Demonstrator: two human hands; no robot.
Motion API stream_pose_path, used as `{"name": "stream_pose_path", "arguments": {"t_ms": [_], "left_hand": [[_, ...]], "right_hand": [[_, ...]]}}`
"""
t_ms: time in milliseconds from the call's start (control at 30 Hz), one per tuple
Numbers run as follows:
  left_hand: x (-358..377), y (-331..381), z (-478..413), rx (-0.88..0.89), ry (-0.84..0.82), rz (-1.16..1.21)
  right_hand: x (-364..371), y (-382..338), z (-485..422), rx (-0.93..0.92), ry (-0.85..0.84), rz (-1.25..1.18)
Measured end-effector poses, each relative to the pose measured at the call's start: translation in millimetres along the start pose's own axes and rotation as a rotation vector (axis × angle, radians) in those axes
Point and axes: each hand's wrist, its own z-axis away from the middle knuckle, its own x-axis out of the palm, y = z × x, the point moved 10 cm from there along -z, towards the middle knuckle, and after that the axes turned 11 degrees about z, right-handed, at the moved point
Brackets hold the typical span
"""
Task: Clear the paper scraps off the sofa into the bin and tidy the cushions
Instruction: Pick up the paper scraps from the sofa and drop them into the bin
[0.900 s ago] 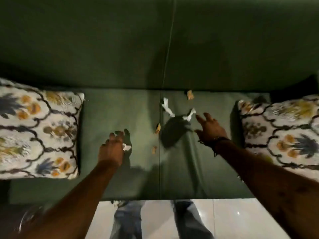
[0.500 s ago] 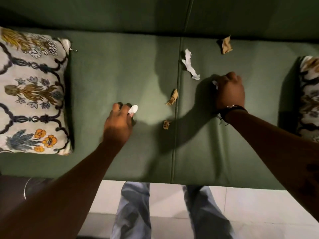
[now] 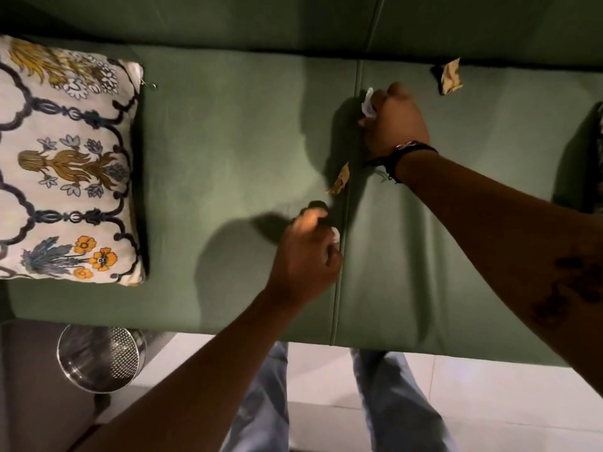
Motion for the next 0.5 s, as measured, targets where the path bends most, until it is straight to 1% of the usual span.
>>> {"name": "stream_pose_path", "arguments": {"t_ms": [67, 133, 233, 267, 333, 367, 433, 500], "left_hand": [[17, -5, 14, -0.052, -0.052, -0.096], [22, -8, 19, -0.073, -0.05, -0.152], [19, -3, 11, 0.016, 0.009, -0.141], [18, -2, 7, 0.039, 0.013, -0.13], [21, -6, 2, 0.032, -0.035, -0.115], [19, -8, 2, 0.023, -0.036, -0.118], [9, -11, 8, -0.002, 0.019, -0.117], [-6, -16, 19, -0.044, 0.093, -0.074]], "right_hand": [[3, 4, 4, 0.012, 0.024, 0.005], [2, 13, 15, 0.035, 0.049, -0.086], [-6, 20, 43, 0.014, 0.107, -0.257], [-7, 17, 53, -0.018, 0.093, -0.31], [-3, 2, 70, -0.123, -0.012, -0.367], [2, -9, 76, -0.193, -0.081, -0.33], [19, -30, 86, -0.316, -0.199, -0.176], [37, -46, 91, -0.39, -0.249, -0.038]]}}
